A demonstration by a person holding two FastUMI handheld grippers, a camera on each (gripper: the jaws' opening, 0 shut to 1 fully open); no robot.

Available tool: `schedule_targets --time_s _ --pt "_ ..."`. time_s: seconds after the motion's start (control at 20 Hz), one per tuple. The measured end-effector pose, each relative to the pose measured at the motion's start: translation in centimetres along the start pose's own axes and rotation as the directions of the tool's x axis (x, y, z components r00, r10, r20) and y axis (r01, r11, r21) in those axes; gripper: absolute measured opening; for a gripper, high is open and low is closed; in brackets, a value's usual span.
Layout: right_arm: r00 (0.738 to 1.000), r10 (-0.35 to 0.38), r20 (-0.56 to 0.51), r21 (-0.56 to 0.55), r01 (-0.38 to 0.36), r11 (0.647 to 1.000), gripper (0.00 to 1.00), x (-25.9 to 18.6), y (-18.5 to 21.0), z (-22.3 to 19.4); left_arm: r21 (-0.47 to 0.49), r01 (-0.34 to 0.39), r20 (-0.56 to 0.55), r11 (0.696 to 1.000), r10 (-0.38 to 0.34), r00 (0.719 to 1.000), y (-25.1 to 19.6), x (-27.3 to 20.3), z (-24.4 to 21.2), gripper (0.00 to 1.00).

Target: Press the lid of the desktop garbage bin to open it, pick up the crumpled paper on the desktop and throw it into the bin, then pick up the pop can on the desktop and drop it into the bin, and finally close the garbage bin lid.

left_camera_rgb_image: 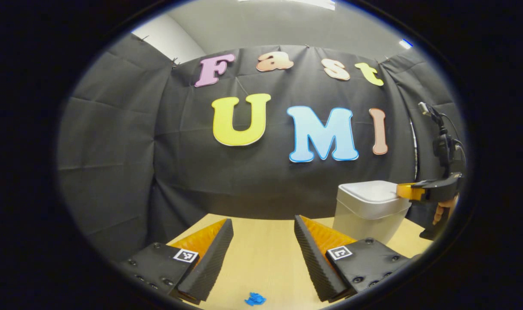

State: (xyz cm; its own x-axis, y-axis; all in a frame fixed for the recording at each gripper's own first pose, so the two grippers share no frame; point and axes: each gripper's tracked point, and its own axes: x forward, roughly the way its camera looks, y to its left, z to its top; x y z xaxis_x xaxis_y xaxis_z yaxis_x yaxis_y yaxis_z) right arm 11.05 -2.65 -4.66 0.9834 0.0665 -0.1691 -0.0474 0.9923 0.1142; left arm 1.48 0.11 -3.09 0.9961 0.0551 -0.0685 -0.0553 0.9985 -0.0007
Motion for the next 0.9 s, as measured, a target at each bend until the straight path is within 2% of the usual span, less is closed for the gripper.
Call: schedule_targets --time_s 0.3,0.55,0.65,0.75,0.9 --pt "0.999 0.041 -0.002 0.064 -0.04 0.997 0.01 0.3 0.0 -0.5 -0.003 0.01 -0.002 1.0 -0.01 1.0 -0.7 0.2 -0.1 0.96" --pt "1.0 0.011 0.019 0.024 -0.012 1.0 0.0 0.4 -0.2 -0.1 -0.005 0.004 0.016 1.0 -0.004 1.0 -0.7 -0.4 0.4 0.96" --pt "0.998 0.004 0.057 0.064 -0.008 0.998 0.0 0.3 -0.2 1.7 -0.002 -0.001 0.02 1.0 0.001 1.0 -0.4 -0.9 0.6 0.96" --pt "0.991 -0.015 0.132 0.057 0.007 0.998 0.0 -0.1 -0.6 4.8 -0.002 -0.005 0.025 1.0 0.005 1.0 -0.1 -1.4 0.9 0.96" --pt "0.981 -0.023 0.191 0.053 0.013 0.999 0.0 -0.5 -0.7 7.1 -0.003 -0.006 0.033 1.0 0.006 0.999 0.2 -2.0 1.1 0.96"
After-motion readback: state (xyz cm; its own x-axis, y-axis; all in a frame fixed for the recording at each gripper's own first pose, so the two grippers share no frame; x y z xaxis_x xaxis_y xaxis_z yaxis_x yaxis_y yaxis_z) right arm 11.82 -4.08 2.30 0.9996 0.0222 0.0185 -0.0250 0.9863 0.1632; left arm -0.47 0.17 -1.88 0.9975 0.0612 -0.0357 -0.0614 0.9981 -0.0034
